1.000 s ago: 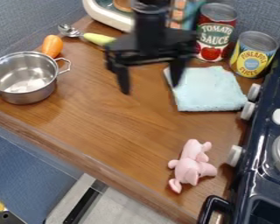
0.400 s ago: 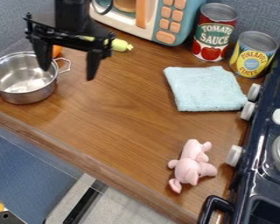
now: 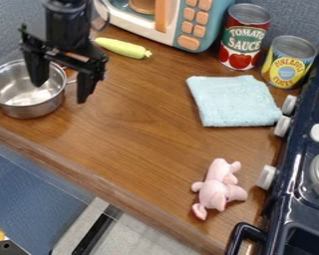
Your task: Put the silver pot on top of the light blue cloth
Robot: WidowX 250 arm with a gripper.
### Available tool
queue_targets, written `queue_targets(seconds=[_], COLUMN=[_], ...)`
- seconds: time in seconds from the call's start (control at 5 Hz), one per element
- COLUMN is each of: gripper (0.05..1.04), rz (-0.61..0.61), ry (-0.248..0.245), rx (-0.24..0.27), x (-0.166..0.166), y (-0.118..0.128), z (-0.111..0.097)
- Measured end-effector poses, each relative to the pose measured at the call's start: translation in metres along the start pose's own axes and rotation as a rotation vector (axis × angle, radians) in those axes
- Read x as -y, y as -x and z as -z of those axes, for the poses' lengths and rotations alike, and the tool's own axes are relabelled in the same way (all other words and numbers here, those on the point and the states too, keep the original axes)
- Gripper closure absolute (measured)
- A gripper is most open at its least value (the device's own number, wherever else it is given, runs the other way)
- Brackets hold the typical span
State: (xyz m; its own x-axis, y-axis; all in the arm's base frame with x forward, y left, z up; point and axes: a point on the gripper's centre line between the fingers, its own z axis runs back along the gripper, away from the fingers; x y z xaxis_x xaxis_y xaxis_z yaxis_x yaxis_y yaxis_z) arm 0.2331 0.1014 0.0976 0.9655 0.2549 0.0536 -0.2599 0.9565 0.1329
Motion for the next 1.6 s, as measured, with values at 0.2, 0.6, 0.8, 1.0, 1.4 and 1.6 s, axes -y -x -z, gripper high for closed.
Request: queue_targets(seconds=[0.2,0.6,0.8,1.0,1.4,1.6], gripper=[0.084,0.084,0.084,0.084,0.085,0.119], rz=[-0.003,-0.041,-0.078,-0.055,-0.077,-0.106], ry=[0.049,0.040,-0.009,-0.074,-0.073,-0.044], rx=[0.021,0.029,0.020,0.000,-0.052,-0.068], x=[-0.009,-0.019,-0.024,-0.012,-0.010,-0.019], y=[0.000,0.006,0.008,0.006,-0.005,-0.008], z=[0.005,0.015,0.017,0.020,0.025,0.026])
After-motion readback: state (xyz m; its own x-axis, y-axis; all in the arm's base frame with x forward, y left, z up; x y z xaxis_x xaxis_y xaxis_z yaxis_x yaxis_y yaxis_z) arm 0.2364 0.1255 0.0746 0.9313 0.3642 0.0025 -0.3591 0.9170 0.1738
